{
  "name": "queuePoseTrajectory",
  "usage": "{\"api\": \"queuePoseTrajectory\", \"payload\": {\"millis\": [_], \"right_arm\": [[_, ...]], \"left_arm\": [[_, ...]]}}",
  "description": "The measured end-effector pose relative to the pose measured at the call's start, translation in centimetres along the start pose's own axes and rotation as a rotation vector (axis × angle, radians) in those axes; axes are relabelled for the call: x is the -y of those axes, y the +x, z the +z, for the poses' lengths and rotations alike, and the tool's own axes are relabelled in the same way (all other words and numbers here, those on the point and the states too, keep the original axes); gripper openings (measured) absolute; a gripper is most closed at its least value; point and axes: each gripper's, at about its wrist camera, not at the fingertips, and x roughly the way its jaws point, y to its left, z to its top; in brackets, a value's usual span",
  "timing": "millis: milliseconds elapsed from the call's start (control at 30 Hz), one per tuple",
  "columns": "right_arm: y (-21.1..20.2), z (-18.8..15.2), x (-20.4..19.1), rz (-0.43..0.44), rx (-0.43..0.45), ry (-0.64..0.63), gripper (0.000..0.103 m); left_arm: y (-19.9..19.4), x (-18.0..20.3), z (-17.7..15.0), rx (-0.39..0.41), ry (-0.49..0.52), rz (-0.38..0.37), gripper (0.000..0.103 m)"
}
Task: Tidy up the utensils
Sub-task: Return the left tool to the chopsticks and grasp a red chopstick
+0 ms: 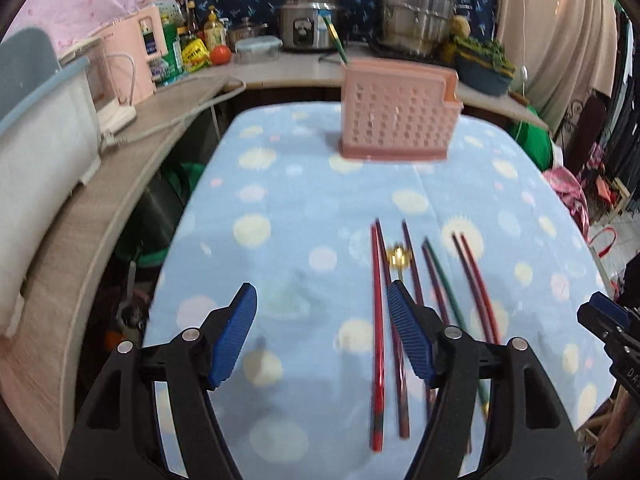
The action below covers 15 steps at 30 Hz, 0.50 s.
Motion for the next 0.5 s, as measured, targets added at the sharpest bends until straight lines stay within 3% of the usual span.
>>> {"api": "queuePoseTrajectory", "payload": {"millis": [267,500], "right_arm": [[2.2,-5.6,-1.0,0.01,-0.102,-0.003,0.04],[3.1,-6.4,-1.8,0.004,-0.119,-0.025,0.038]], "left_arm": [[1.2,1.2,-5.3,-0.07,0.033,-0.002,0.065],[2.2,1.7,-7.3,-0.11,0.041,-0.023,0.064]]}}
